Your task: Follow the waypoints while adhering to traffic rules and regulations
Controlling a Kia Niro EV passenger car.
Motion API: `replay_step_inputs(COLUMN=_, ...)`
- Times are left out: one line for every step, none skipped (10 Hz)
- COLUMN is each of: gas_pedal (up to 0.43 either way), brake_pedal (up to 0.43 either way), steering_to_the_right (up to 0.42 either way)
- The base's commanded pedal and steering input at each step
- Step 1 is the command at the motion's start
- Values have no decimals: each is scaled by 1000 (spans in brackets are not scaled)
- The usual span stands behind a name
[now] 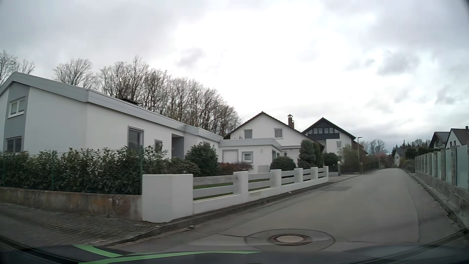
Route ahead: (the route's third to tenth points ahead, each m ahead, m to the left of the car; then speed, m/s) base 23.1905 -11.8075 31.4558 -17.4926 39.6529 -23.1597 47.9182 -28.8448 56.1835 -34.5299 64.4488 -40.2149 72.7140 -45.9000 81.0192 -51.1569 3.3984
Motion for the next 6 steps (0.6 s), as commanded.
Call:
replay_step_inputs(gas_pedal=228, brake_pedal=0, steering_to_the_right=480)
replay_step_inputs(gas_pedal=228, brake_pedal=0, steering_to_the_right=473)
replay_step_inputs(gas_pedal=228, brake_pedal=0, steering_to_the_right=461)
replay_step_inputs(gas_pedal=228, brake_pedal=0, steering_to_the_right=448)
replay_step_inputs(gas_pedal=228, brake_pedal=0, steering_to_the_right=437)
replay_step_inputs(gas_pedal=228, brake_pedal=0, steering_to_the_right=421)
